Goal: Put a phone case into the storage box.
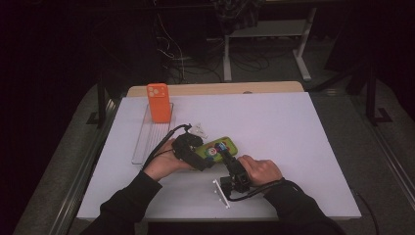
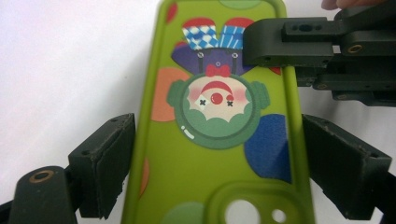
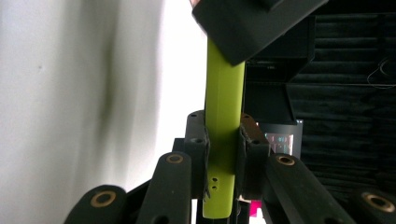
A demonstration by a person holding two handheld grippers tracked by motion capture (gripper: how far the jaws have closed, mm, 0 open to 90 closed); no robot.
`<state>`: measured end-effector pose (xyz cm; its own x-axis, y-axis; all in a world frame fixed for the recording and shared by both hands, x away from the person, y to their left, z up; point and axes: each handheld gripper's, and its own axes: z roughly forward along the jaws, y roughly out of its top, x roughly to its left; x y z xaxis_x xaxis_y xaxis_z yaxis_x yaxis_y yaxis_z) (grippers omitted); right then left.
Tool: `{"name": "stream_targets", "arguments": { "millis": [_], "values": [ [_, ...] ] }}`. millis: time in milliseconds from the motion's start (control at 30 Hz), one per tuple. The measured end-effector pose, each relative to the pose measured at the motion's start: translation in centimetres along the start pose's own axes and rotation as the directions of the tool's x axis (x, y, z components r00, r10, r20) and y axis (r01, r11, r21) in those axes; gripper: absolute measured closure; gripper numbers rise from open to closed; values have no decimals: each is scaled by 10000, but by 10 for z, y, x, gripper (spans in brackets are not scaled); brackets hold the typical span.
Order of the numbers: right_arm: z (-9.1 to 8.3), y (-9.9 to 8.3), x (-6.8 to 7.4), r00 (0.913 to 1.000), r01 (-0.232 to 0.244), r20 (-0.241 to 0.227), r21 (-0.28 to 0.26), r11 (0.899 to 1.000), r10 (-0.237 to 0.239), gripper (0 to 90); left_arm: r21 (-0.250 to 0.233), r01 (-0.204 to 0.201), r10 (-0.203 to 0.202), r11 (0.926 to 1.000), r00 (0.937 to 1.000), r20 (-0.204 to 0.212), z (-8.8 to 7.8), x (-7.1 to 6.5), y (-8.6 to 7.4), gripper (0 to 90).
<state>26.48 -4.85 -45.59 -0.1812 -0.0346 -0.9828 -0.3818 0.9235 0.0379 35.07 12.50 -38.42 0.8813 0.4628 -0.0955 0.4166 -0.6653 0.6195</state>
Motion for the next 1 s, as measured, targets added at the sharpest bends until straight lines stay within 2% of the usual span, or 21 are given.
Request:
{"name": "stream_targets", "arguments": {
  "millis": [33, 67, 200, 233, 300, 367, 433, 467, 533, 600, 667, 733, 767, 800, 833, 867, 900, 933, 967, 1000],
  "values": [
    [-1, 0, 0, 9998, -139, -142, 156, 9998, 141, 757, 45, -145, 145, 9999, 9999, 15, -2, 1, 0, 95],
    [-1, -1, 0, 9997, -122, -190, 210, 9997, 126, 758, -138, -47, 48, 9999, 10000, 50, -3, 1, 0, 86],
    [1, -5, -1, 9986, -367, -362, 374, 9986, 381, 758, -257, -140, 143, 9996, 9998, 99, -10, 4, -1, 6],
    [2, -6, -2, 9982, -458, -370, 421, 9981, 474, 758, -440, -13, 19, 9990, 9999, 136, -10, 3, -2, 0],
    [3, -8, -3, 9976, -535, -411, 553, 9970, 558, 757, -356, -271, 277, 9990, 9995, 151, -14, 5, -2, 0],
    [4, -11, -4, 9970, -603, -455, 624, 9962, 632, 758, -476, -195, 203, 9987, 9997, 163, -16, 5, -4, 0],
    [4, -15, -6, 9945, -857, -537, 757, 9934, 899, 758, -611, -108, 114, 9981, 9999, 100, -16, 5, -5, 0],
    [5, -16, -6, 9929, -983, -591, 795, 9920, 1031, 758, -432, -303, 306, 9986, 9995, 58, -19, 7, -5, 0],
    [6, -20, -8, 9888, -1270, -668, 902, 9878, 1332, 758, -517, -286, 288, 9983, 9996, 38, -20, 8, -6, 0],
    [7, -25, -10, 9807, -1732, -745, 997, 9798, 1809, 758, -733, -46, 47, 9973, 10000, 17, -20, 8, -7, 0],
    [8, -30, -12, 9613, -2456, -993, 1152, 9625, 2572, 757, -643, -266, 264, 9976, 9996, -40, -23, 11, -7, 0],
    [9, -35, -16, 9514, -2772, -1045, 1193, 9534, 2897, 757, -642, -252, 249, 9976, 9997, -60, -23, 12, -7, 0],
    [10, -37, -17, 9429, -2970, -1185, 1234, 9469, 3112, 757, -739, -195, 189, 9971, 9998, -90, -23, 12, -7, 0],
    [10, -39, -17, 9366, -3127, -1239, 1258, 9415, 3276, 758, -683, -308, 301, 9972, 9995, -116, -24, 13, -7, 0],
    [11, -41, -18, 9222, -3422, -1414, 1348, 9299, 3599, 758, -927, -37, 30, 9957, 10000, -78, -23, 12, -7, 0],
    [12, -42, -20, 9031, -3872, -1447, 1335, 9123, 4044, 758, -1030, 67, -77, 9947, 9999, -94, -22, 12, -8, 0],
    [12, -45, -22, 8885, -4147, -1538, 1342, 9000, 4323, 757, -982, 37, -47, 9952, 9999, -100, -23, 12, -8, 0],
    [12, -46, -24, 8794, -4304, -1621, 1310, 8931, 4476, 758, -992, 20, -31, 9951, 9999, -112, -23, 13, -8, 0],
    [13, -47, -26, 8555, -4705, -1702, 1388, 8714, 4891, 757, -1010, 18, -29, 9949, 9999, -106, -24, 13, -8, 0],
    [12, -48, -28, 8184, -5248, -1794, 1537, 8372, 5460, 758, -1110, 29, -44, 9938, 9999, -134, -24, 13, -7, 0]
  ]
}}
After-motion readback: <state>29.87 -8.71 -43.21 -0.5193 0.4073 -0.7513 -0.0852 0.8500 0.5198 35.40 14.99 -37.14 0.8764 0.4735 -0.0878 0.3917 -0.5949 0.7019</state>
